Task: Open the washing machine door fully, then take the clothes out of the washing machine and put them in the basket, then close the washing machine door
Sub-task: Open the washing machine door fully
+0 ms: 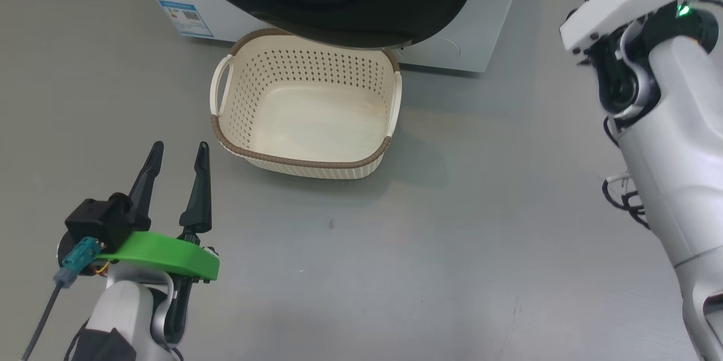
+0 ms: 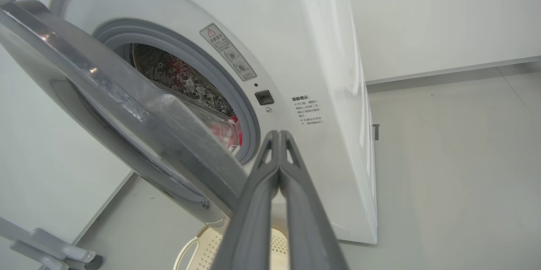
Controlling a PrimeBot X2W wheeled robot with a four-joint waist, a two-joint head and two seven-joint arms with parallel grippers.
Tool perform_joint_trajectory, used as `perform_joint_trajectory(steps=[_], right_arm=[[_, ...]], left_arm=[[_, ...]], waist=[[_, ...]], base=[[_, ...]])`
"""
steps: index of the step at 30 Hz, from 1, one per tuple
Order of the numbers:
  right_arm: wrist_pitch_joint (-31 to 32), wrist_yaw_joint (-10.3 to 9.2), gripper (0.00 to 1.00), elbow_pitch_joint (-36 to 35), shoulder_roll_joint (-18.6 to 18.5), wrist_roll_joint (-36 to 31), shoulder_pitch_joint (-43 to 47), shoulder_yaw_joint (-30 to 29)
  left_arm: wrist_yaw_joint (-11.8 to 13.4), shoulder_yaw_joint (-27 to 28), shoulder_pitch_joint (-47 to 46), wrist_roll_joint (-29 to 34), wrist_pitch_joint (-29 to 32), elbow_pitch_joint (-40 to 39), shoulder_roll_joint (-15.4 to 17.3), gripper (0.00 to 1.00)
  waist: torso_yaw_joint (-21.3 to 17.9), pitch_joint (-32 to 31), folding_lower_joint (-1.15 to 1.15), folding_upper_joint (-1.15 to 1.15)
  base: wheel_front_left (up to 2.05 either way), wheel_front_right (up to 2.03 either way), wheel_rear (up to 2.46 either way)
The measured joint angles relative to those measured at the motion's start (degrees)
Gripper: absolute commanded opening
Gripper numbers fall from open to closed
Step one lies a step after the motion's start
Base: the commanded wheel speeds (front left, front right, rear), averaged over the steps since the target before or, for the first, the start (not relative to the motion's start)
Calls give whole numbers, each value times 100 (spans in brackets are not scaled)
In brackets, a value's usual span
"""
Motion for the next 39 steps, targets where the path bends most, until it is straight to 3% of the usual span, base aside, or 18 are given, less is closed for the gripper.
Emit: perform_joint_trajectory(steps=[5,9,18,19,20,31,39], right_arm=[[-508,-1,0,-120,12,-204,643,105],[-971,-29,0,-232,-107,-859,1107,472],[-1236,-446,0,-511,3,-1056,2107,487],[-1236,-493,40,-554,24,-1056,2208,459],[-1236,-541,100,-616,46,-1057,2304,430],[-1236,-921,100,-1631,215,-1438,2945,13],[-1236,-1026,100,-2254,313,-1746,3500,-272]], left_arm=[[0,54,149,113,0,11,0,100],[0,129,274,149,0,18,0,100],[0,245,505,247,0,7,-1,100],[0,247,512,254,0,2,-1,100],[0,264,519,269,0,-10,-2,100],[0,390,645,341,1,-120,-4,100],[0,391,647,343,0,-182,-8,100]], waist=[[-166,-217,0,0],[-286,-390,0,0],[-542,-678,0,0],[-564,-700,0,0],[-588,-718,0,0],[-787,-770,0,0],[-808,-736,0,0]], base=[[0,0,0],[0,0,0],[0,0,0],[0,0,0],[0,0,0],[0,0,0],[0,0,0]])
